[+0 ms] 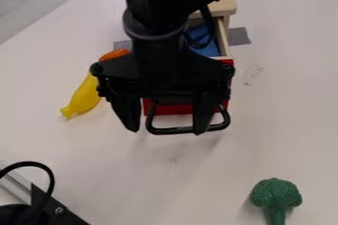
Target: Closed the drawer
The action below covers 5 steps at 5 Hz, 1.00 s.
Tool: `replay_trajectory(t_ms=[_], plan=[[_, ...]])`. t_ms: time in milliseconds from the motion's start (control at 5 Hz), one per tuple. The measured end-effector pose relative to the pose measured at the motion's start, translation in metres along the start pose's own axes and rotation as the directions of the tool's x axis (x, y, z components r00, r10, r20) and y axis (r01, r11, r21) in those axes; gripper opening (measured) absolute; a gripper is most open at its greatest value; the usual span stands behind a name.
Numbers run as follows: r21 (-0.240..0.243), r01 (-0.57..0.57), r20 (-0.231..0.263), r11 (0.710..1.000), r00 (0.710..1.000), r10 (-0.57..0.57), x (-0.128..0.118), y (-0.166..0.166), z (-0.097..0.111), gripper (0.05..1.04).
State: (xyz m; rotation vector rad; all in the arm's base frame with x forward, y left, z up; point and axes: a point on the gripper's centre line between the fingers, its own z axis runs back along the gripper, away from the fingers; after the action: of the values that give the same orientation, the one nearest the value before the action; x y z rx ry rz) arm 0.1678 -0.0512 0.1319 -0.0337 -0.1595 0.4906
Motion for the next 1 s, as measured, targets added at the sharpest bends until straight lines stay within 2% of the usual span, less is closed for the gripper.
replay_trajectory(t_ms=[200, 600, 800, 1000], plan=[[0.006, -0.003, -0.012, 1.000, 1.000, 0.003, -0.002, 0.002, -0.003, 1.000], [-0.032, -0.139, -0.033, 0.990, 0.990, 0.138, -0.007, 0.009, -0.005, 1.000], [-0.043, -0.222, -0.042, 0.974, 0.974, 0.220, -0.009, 0.014, -0.007, 1.000], [-0.027, -0.258, -0.040, 0.966, 0.966, 0.257, -0.007, 0.018, -0.014, 1.000]])
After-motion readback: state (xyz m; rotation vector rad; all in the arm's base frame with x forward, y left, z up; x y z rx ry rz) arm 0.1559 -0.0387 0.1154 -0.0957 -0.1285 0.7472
